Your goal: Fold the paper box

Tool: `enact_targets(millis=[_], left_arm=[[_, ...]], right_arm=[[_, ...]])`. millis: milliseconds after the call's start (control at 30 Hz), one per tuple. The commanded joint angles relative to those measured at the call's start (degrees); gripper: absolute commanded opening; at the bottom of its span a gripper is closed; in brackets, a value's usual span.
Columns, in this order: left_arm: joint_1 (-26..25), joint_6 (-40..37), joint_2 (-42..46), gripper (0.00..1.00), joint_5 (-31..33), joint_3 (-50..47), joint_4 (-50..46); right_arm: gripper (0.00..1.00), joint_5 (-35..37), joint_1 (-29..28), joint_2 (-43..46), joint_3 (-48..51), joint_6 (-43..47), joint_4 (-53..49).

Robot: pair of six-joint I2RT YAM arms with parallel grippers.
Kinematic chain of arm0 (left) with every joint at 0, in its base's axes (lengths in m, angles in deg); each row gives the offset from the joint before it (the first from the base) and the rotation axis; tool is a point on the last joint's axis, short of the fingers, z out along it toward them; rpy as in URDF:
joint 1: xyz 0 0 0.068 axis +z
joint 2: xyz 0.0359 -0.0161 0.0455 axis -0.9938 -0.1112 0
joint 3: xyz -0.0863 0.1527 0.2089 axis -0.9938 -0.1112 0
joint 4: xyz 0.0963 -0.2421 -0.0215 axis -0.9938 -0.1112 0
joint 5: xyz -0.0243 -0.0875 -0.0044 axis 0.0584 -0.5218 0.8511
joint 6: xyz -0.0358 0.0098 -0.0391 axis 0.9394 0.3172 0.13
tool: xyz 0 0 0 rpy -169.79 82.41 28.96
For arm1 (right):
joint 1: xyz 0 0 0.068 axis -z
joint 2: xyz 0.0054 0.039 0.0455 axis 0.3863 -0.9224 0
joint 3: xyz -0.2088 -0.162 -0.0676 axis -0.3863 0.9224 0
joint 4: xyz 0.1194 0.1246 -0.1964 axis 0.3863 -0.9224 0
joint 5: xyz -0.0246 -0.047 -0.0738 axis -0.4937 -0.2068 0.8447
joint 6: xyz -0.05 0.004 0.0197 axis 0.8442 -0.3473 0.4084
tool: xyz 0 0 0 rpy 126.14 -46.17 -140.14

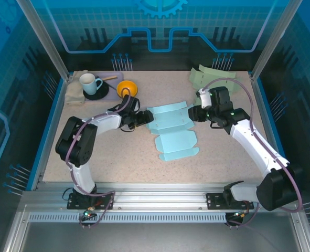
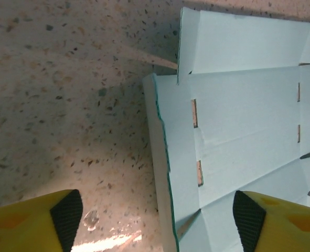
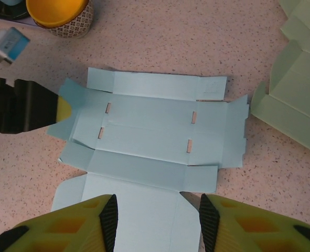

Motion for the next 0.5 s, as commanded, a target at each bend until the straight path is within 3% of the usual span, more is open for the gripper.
enact_targets(millis=[0, 133, 233, 300, 467], left_arm=[[-0.6, 0.2, -2.2, 0.69, -2.8, 2.0, 3.0], [-0.4, 0.3, -3.5, 0.30, -4.3, 2.5, 7.7], [0.1, -2.1, -1.1, 0.03, -11.0, 4.3, 10.7], [-0.1, -7.0, 3.1, 0.00, -10.2, 5.6, 7.8], [-0.4, -19.5, 15.2, 0.00, -0.3, 9.0, -4.1]], right_arm=[[0.47, -1.2, -1.0, 1.2, -0.2, 2.0, 1.5], [0.48, -1.4, -1.3, 0.9, -0.7, 3.3, 2.8], [0.54, -0.4, -1.3, 0.3, -2.1, 4.6, 4.8], [0.55, -1.2, -1.3, -0.9, -4.1, 8.0, 5.6], [0.55, -6.7, -1.7, -2.3, -8.7, 19.4, 10.3]])
